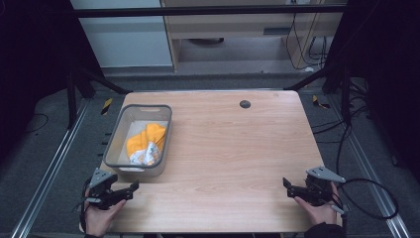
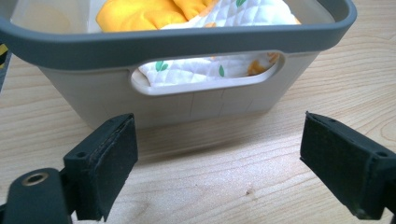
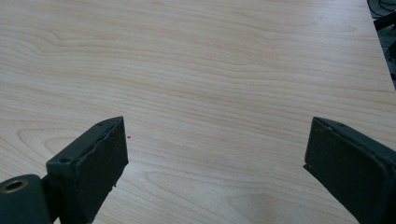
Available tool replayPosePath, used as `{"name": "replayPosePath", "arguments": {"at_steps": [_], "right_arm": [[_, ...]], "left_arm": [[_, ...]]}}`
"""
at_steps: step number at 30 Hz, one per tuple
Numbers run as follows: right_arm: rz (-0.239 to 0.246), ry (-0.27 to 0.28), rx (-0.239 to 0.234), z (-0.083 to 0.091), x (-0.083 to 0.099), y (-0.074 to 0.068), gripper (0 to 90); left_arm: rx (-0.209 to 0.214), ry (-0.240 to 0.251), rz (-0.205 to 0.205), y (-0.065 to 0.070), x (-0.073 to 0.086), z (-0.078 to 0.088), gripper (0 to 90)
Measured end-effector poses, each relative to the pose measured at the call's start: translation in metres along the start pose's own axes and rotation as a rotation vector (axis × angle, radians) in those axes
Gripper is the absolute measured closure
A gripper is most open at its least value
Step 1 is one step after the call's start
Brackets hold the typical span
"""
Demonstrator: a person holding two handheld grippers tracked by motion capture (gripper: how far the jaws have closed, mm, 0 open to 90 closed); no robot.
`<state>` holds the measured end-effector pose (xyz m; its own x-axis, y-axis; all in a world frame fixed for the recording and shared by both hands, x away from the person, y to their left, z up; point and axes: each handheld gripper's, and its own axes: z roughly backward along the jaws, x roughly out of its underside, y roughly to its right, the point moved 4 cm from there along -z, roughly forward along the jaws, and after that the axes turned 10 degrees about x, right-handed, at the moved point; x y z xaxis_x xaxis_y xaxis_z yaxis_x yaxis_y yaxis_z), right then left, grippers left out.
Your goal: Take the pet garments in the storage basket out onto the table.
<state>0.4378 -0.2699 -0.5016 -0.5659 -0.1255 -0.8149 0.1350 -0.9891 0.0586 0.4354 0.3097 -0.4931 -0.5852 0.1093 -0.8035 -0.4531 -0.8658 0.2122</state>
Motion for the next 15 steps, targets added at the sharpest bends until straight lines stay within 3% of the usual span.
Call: {"name": "replayPosePath", "arguments": {"at_steps": [15], "right_arm": [[0.008, 0.023, -0.018, 0.0, 0.002, -0.005, 8.9]], "left_arm": [[0.005, 0.058, 0.01, 0.004, -0.017, 0.014, 14.9]]}}
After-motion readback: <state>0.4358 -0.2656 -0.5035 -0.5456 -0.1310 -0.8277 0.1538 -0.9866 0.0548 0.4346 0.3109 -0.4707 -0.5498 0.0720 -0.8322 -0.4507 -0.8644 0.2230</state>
